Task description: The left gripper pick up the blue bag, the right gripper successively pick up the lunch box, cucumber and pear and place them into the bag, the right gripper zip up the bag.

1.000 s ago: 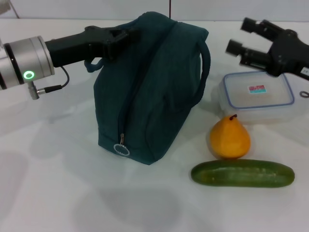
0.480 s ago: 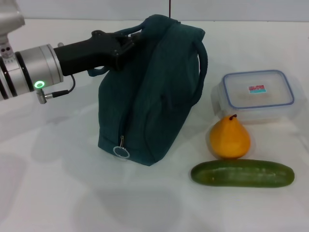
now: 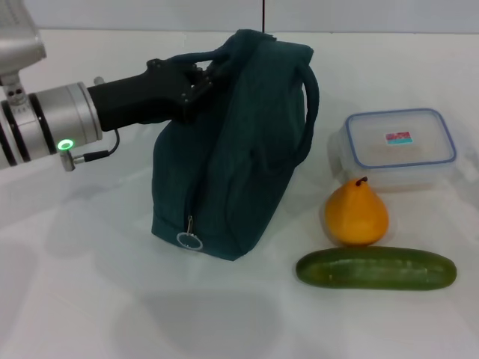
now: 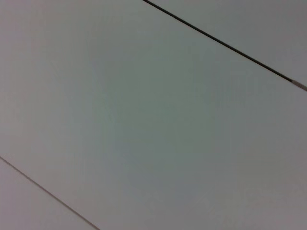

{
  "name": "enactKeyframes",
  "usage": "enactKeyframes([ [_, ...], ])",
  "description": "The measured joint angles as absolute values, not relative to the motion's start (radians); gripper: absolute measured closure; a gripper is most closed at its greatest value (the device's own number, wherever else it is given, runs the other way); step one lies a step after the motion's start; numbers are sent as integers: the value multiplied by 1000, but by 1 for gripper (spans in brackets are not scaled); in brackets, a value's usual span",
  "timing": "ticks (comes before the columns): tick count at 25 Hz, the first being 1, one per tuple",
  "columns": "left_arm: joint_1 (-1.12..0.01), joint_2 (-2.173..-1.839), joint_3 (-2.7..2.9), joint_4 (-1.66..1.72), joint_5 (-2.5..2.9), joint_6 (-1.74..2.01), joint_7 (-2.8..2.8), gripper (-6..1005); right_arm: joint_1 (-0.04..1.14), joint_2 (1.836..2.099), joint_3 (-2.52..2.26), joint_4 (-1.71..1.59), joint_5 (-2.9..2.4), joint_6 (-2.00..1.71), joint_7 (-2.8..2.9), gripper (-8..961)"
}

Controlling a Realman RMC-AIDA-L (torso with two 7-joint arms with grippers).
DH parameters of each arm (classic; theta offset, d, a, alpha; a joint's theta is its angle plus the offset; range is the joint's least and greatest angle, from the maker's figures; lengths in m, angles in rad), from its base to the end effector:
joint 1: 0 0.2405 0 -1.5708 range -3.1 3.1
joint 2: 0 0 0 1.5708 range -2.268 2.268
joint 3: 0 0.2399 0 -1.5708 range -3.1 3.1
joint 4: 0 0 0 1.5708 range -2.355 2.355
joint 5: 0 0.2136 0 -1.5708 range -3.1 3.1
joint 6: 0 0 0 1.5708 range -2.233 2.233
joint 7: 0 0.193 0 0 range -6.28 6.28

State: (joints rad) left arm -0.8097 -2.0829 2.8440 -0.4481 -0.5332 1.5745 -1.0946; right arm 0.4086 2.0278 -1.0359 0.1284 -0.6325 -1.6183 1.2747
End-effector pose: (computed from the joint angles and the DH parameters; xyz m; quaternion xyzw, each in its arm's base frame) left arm -0.2139 0.3850 -0.0293 -0.8991 -0.2034 -0.3238 0.2131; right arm 0.3008 0.3136 0.0070 -0.5696 0.4813 0.5946 0.3005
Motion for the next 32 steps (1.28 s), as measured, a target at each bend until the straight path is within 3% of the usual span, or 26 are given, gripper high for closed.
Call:
enactKeyframes([
  [32,-789,-2085,2844,-385,-536,1560,-1024,952,501,2028,-1043,123,-749,-1283,1518,157],
])
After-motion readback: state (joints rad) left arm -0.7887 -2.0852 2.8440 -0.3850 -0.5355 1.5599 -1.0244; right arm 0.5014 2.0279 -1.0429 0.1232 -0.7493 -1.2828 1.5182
